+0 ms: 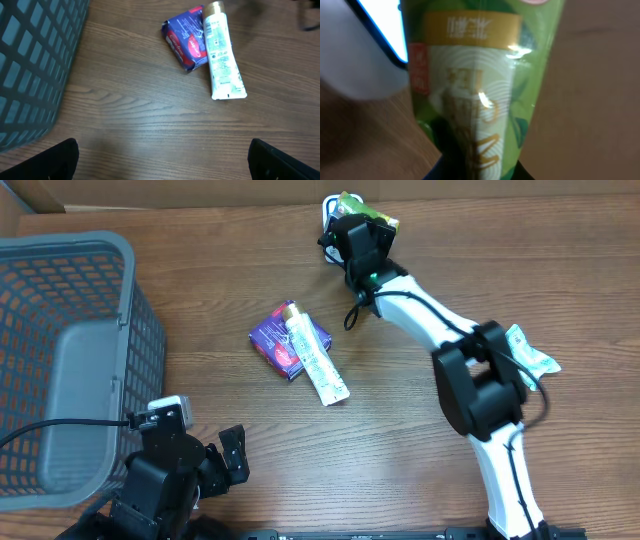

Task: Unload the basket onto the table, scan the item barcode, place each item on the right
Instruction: 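Hold the juice box barcode in front of the white scanner, then carry the juice box right and release it beside the mint packet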

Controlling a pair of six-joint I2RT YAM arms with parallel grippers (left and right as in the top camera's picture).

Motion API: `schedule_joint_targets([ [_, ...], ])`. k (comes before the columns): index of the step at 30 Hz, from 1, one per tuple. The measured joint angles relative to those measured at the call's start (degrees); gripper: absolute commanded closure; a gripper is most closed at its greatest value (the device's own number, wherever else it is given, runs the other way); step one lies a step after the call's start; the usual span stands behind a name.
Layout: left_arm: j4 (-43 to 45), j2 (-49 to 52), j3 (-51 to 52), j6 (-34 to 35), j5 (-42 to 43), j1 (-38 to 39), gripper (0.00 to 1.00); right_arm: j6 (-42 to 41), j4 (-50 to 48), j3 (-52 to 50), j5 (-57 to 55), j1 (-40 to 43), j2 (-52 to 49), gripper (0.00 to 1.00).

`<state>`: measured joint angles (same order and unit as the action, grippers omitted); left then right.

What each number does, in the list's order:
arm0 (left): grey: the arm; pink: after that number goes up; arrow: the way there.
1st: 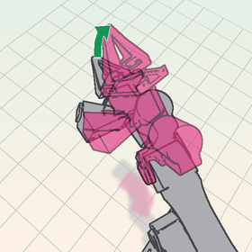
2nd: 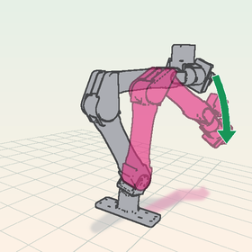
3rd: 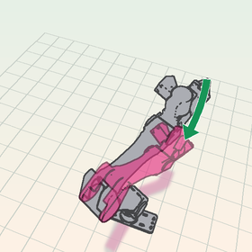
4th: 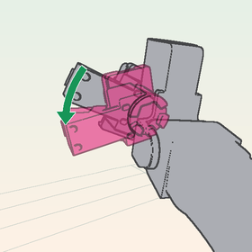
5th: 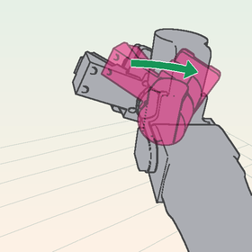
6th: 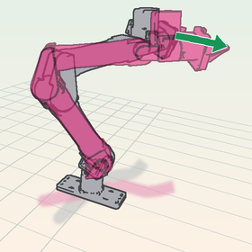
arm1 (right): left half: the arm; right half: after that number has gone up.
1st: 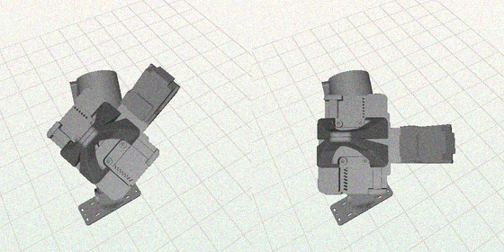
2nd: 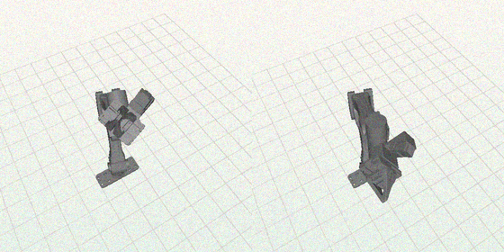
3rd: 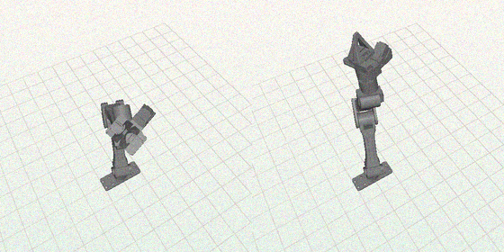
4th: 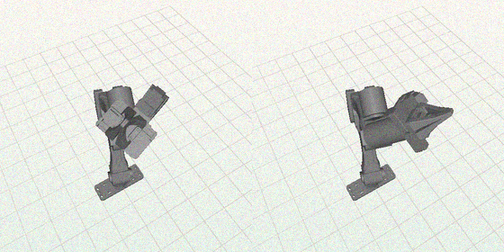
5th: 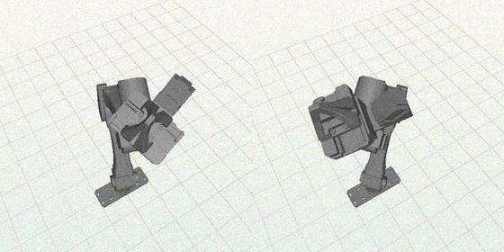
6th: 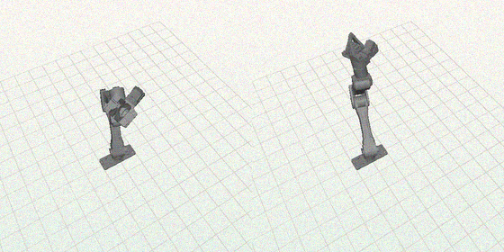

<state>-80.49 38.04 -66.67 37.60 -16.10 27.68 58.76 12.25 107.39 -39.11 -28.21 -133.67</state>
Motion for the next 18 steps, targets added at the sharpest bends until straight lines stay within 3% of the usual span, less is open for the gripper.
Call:
schedule_joint_targets([
  [6,0.0,0.0,0.0,0.0,0.0,0.0,0.0,-14.4,23.9,-0.2,12.4,-0.1,20.4,0.96],
  [11,0.0,0.0,0.0,0.0,0.0,0.0,0.0,-36.7,39.8,1.1,28.9,1.2,37.4,0.96],
  [18,0.0,0.0,0.0,0.0,0.0,0.0,0.0,-63.3,57.9,0.8,38.7,9.7,40.6,0.96],
])
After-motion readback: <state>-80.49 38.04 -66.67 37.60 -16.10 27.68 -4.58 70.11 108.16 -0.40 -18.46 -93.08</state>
